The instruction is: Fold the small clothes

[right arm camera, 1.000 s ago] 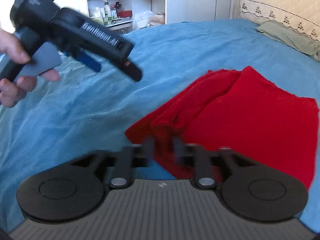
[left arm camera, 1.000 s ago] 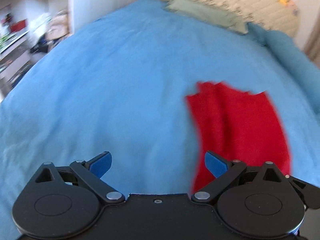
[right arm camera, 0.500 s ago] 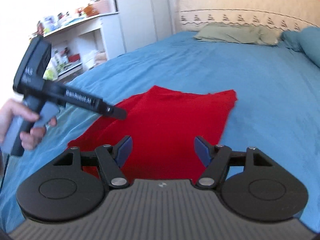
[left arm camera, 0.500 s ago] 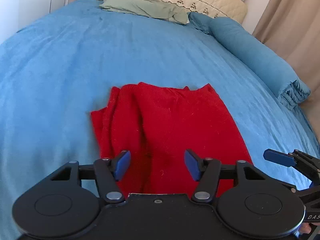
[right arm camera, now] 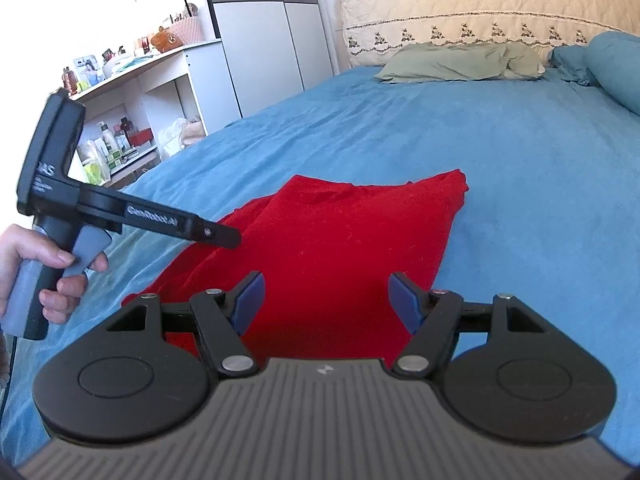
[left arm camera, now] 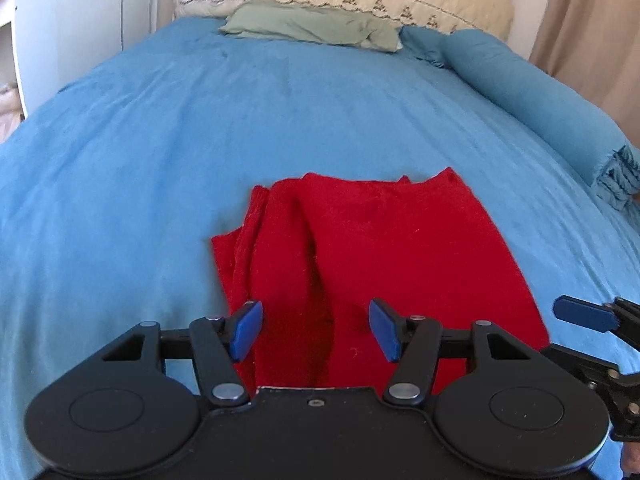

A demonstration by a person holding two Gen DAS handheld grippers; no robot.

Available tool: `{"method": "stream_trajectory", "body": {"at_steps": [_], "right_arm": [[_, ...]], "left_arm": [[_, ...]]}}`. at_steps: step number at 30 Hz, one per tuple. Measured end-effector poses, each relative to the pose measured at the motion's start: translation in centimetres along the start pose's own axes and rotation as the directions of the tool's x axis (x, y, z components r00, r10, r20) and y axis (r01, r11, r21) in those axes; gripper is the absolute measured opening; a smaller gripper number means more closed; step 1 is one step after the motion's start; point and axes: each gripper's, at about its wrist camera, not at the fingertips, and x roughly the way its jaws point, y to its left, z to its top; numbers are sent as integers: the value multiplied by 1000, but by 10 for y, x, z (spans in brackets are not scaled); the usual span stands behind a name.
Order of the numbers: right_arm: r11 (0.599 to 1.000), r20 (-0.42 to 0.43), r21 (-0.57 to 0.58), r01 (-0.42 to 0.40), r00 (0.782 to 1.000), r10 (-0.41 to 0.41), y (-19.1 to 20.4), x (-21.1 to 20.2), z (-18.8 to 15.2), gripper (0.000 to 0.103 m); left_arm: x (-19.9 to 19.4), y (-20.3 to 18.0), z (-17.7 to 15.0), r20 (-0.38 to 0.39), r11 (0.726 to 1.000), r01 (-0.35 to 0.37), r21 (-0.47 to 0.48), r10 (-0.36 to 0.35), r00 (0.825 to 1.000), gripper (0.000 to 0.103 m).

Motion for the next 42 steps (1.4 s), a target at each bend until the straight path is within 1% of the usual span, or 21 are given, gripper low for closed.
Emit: {"method": "stream_trajectory", "body": {"at_steps": [3, 6, 8, 10, 11, 13, 14, 16, 18, 19, 23, 29, 32, 33, 34, 35, 36, 37, 39, 40, 42], "right_arm": [[1000, 3, 4, 0, 1000, 0, 1, -1, 0, 84], [1000, 2, 11, -5, 1000, 5, -1, -1, 0, 84], [1000, 0, 14, -3, 1000, 3, -1, 1, -1, 84], [1000, 0, 19, -2, 1000, 2, -1, 2, 0, 84], [1000, 2, 21, -2, 1000, 2, -1, 2, 0, 84], [1000, 4, 20, -1, 1000, 1, 0, 3, 1, 84], [1000, 3, 19, -1, 1000, 1, 0, 3, 1, 84], [1000, 1, 15, -1, 1000, 1, 1, 4, 1, 84], [1000, 0, 11, 0, 1000, 0, 2, 5, 1, 84], [1000, 1, 10, 2, 1000, -2, 2, 5, 1, 84], [1000, 9, 4, 6, 1000, -6, 3, 4, 2, 84], [1000, 20, 4, 3, 1000, -3, 4, 1, 4, 84], [1000, 16, 9, -4, 1000, 4, 4, 2, 4, 84], [1000, 11, 11, -8, 1000, 8, 4, 3, 3, 84], [1000, 6, 12, -9, 1000, 9, 4, 4, 3, 84], [1000, 1, 11, -9, 1000, 9, 4, 5, 3, 84], [1000, -1, 9, -9, 1000, 9, 4, 5, 3, 84], [1000, -4, 8, -11, 1000, 11, 4, 5, 3, 84], [1000, -2, 1, -19, 1000, 19, 6, 0, 5, 84], [1000, -1, -8, -22, 1000, 22, 7, -3, 5, 84], [999, -5, -40, -28, 1000, 28, 9, -10, 2, 84]], "left_arm": [[1, 4, -1, -5, 1000, -6, -29, 6, 1000, 67], [2, 3, -1, -28, 1000, -10, -7, 10, 1000, 70], [3, 0, -1, -28, 1000, 16, -4, -16, 999, 70], [5, -5, 0, -36, 998, 67, -1, -67, 997, 67], [6, -9, 1, -39, 997, 76, 11, -76, 996, 64], [11, -18, 2, -52, 996, 66, 59, -63, 997, 51], [15, -21, 2, -61, 996, 54, 75, -49, 997, 48], [19, -20, 2, -64, 998, 28, 65, -23, 998, 25], [17, -16, 4, -60, 999, 22, 37, -19, 998, 15], [14, -15, 4, -57, 999, 20, 31, -18, 998, 13], [-2, -24, 2, -24, 996, -13, 86, 15, 1000, 12], [-36, -16, -12, 48, 996, -68, 58, 66, 997, 11], [-23, -6, -22, 10, 997, -75, 35, 75, 997, 12], [-15, -4, -25, -5, 997, -77, 31, 78, 997, 14], [-10, -2, -25, -8, 997, -74, 21, 74, 997, 22], [-10, -1, -25, -2, 997, -71, 5, 71, 997, 25], [-13, 1, -24, 11, 998, -62, -20, 63, 998, 39], [-20, 3, -24, 27, 996, -70, -53, 72, 997, 61], [-41, 6, -27, 83, 994, -81, -70, 87, 993, 79], [-55, 6, -32, 119, 996, -75, -54, 81, 990, 84], [-71, 3, -42, 141, 998, -58, -32, 62, 988, 86]]}}
